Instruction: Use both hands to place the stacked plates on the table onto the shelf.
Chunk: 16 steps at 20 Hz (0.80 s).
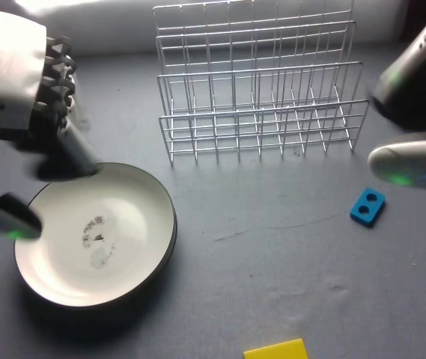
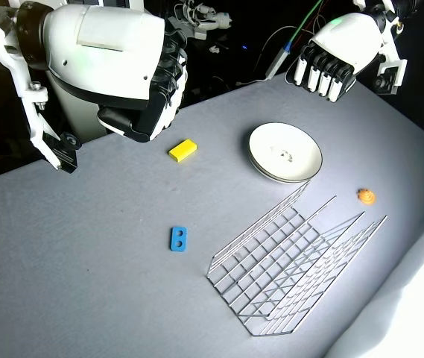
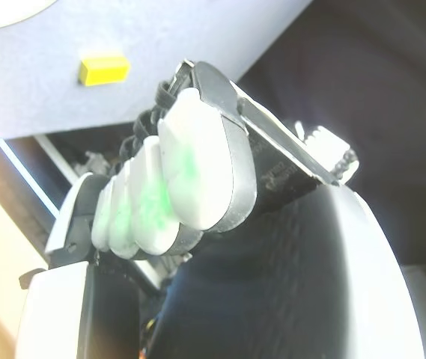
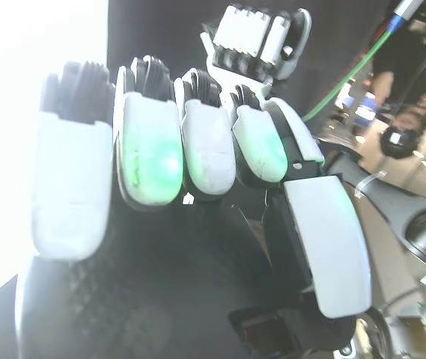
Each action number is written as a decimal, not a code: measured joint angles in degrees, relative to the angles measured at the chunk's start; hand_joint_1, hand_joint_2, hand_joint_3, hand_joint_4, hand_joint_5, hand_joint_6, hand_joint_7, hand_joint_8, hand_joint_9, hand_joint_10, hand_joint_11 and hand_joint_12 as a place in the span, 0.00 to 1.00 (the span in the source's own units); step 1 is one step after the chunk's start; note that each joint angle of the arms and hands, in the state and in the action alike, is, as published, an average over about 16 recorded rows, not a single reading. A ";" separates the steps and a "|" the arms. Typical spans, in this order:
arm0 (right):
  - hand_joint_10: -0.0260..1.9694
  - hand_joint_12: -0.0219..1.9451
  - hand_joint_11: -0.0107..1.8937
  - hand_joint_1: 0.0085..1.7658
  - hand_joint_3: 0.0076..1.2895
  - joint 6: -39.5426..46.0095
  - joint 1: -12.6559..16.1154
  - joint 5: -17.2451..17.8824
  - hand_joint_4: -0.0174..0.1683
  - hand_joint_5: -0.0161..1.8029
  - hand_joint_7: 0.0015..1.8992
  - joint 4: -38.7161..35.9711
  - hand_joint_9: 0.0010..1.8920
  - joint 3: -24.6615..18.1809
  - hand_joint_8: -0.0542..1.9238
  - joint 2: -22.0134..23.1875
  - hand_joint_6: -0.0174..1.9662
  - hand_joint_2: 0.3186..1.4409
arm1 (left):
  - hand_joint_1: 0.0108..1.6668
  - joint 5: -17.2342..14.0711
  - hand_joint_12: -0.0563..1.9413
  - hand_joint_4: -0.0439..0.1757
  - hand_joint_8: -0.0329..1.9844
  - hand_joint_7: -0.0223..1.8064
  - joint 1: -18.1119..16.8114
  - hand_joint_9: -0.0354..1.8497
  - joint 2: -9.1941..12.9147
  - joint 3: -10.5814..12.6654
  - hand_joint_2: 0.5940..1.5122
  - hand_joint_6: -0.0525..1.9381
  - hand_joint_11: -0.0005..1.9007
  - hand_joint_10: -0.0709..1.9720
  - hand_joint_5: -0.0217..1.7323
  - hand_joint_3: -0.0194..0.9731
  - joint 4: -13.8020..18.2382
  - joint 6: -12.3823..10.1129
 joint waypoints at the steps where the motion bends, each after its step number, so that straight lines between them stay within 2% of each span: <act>1: 0.19 0.18 0.27 0.14 0.04 0.00 -0.02 0.02 0.09 0.19 0.20 -0.08 0.21 0.00 0.20 0.00 0.20 0.76 | 0.02 -0.10 0.14 0.15 0.16 0.14 0.05 0.16 0.00 0.05 0.57 0.15 0.17 0.14 0.13 0.08 0.07 0.07; 4: 0.15 0.14 0.20 0.30 0.03 -0.01 -0.11 0.12 0.09 0.15 0.15 -0.42 0.15 0.00 0.16 0.00 0.15 0.73 | 0.01 -0.72 0.11 0.17 0.12 0.11 0.34 0.13 -0.05 0.43 0.57 0.12 0.13 0.11 0.10 0.07 0.60 0.49; 8: 0.11 0.10 0.15 0.43 0.03 -0.01 -0.18 0.44 0.08 0.11 0.11 -1.10 0.12 0.00 0.12 -0.01 0.12 0.70 | 0.01 -1.27 0.09 0.18 0.09 0.09 0.70 0.10 -0.11 1.08 0.57 0.09 0.10 0.09 0.08 0.07 1.43 1.22; 10: 0.05 0.03 0.08 0.51 0.02 -0.01 -0.24 0.73 0.08 0.06 0.05 -1.63 0.05 -0.01 0.06 -0.01 0.05 0.69 | 0.00 -1.76 0.04 0.20 0.03 0.04 1.06 0.05 -0.16 1.57 0.57 0.04 0.04 0.04 0.04 0.05 2.11 1.82; 12: 0.02 0.01 0.03 0.60 0.01 0.28 -0.29 1.03 0.08 0.02 0.01 -2.34 0.01 0.02 0.03 -0.02 0.02 0.68 | 0.00 -2.28 0.03 0.22 0.01 0.02 1.56 0.03 -0.21 2.15 0.57 0.02 0.01 0.04 0.02 0.05 2.83 2.61; 16: 0.01 0.01 0.01 0.75 0.01 2.60 -0.36 1.48 0.08 0.02 0.01 -5.36 0.01 0.36 0.03 -0.18 0.02 0.63 | 0.00 -3.11 0.02 0.22 0.01 0.02 3.22 0.03 -0.30 3.37 0.57 0.02 0.01 0.04 0.02 0.06 4.19 4.47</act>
